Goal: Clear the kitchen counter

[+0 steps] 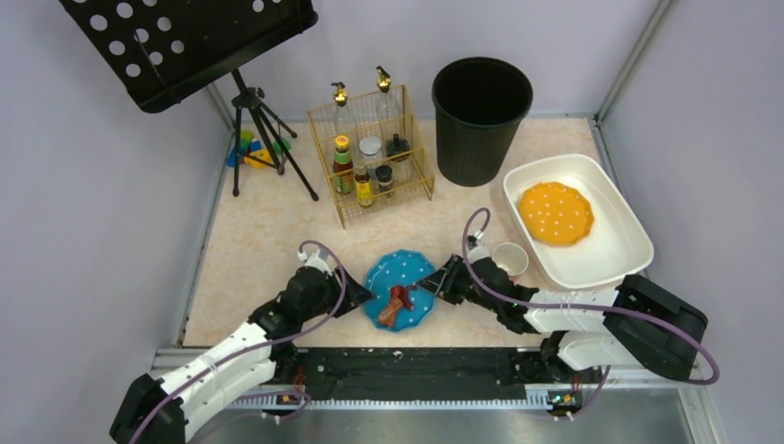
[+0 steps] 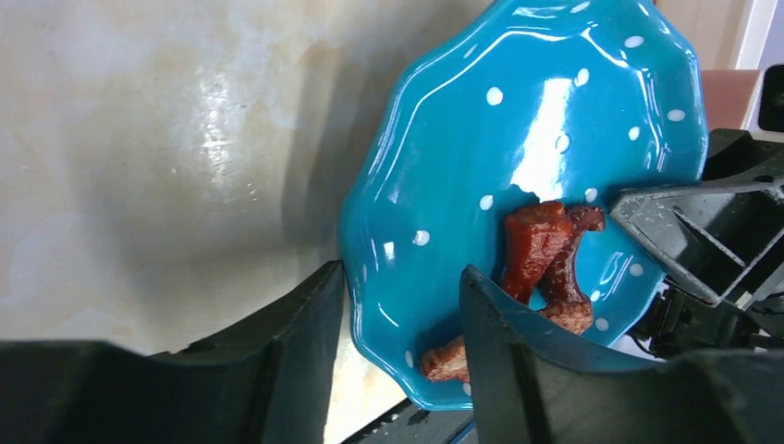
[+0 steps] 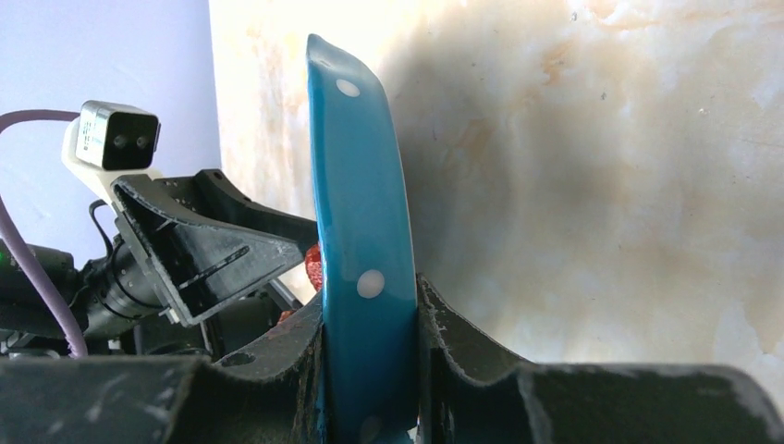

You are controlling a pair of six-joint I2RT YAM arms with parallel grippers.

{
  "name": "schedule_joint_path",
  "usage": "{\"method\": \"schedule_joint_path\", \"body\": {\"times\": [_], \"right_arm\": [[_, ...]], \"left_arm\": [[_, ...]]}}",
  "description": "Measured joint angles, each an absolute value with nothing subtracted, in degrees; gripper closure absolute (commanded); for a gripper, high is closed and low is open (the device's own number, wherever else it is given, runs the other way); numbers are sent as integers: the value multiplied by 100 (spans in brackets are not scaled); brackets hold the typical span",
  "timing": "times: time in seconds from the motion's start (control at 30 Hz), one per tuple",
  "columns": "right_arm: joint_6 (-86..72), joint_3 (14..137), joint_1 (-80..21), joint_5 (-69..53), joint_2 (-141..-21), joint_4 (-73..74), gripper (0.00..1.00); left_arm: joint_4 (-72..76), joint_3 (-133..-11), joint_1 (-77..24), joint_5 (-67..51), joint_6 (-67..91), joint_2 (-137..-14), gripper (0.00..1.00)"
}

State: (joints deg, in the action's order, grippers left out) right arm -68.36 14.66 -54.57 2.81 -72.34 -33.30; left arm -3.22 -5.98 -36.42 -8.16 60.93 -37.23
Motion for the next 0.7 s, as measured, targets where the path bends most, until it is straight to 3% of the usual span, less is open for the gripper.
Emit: {"method": "schedule_joint_path", "body": {"times": [0.7], "right_arm": [[-7332, 1466, -4727, -113, -6707, -3385, 100]], "left_arm": [[-1820, -1916, -3642, -362, 5642, -2952, 38]]}}
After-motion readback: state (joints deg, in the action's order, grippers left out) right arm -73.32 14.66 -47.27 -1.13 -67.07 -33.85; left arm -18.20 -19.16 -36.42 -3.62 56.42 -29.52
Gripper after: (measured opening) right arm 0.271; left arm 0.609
